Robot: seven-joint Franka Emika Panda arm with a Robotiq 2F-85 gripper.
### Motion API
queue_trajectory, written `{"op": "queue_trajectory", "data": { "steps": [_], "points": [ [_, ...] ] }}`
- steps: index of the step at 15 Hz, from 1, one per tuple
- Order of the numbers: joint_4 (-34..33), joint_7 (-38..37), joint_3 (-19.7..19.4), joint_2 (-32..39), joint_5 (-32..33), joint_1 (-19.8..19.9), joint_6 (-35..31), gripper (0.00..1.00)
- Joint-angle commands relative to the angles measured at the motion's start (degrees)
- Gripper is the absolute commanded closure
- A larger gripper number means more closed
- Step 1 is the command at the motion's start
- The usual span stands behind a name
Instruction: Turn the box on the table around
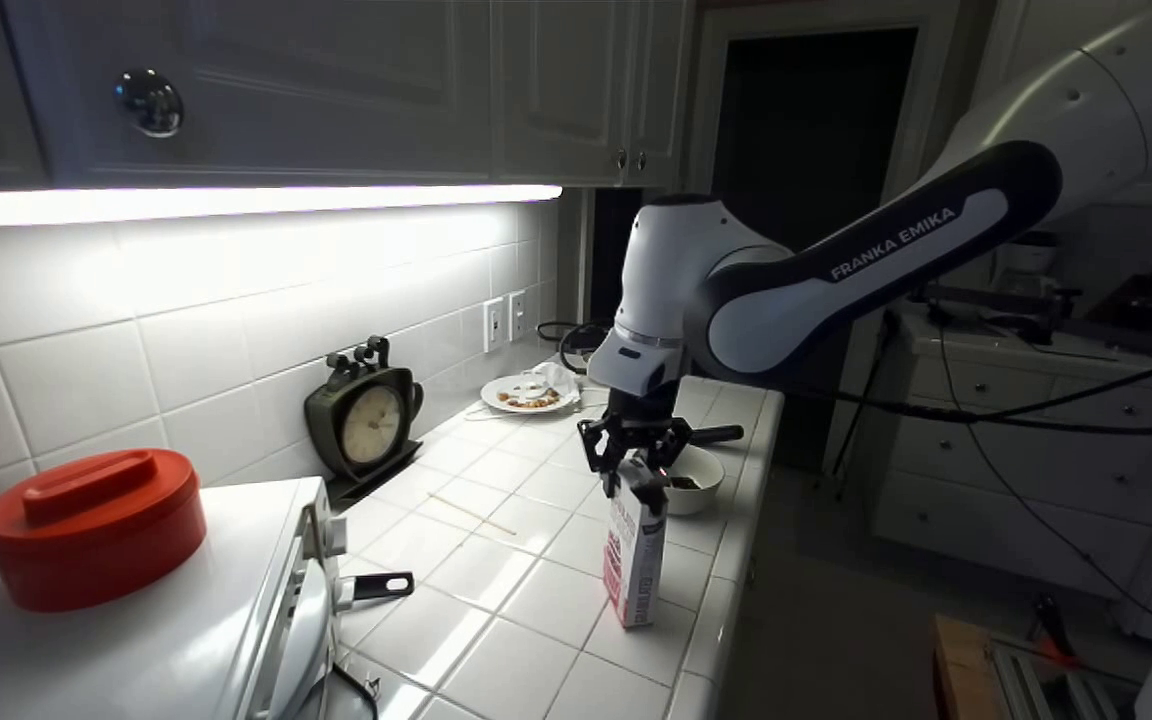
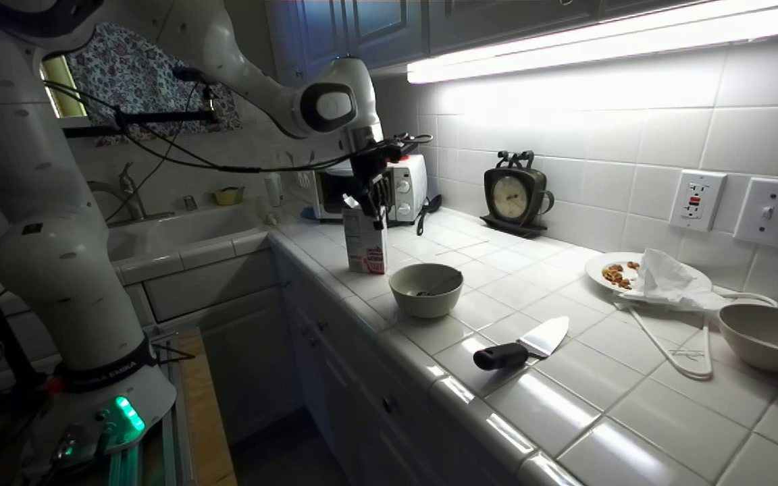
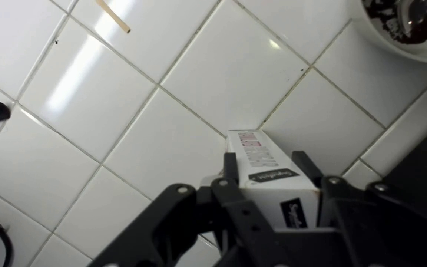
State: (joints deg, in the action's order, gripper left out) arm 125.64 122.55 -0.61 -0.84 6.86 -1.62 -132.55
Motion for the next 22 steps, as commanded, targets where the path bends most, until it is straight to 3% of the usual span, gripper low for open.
{"op": "queue_trajectory", "data": {
  "steps": [1,8,9,14,22],
  "points": [
    [0.03,-7.77,0.63,-1.85,0.71,0.21,4.49,0.69],
    [-1.83,-24.6,-0.48,-1.43,1.11,1.44,5.52,0.8],
    [-2.27,-27.03,-0.73,-1.21,0.83,1.78,6.25,0.76],
    [-3.6,-36.6,-2.22,-0.39,-1.08,3.4,11.73,0.81],
    [-3.63,-56.92,-2.75,-0.75,0.01,4.06,10.74,0.84]
  ]
}}
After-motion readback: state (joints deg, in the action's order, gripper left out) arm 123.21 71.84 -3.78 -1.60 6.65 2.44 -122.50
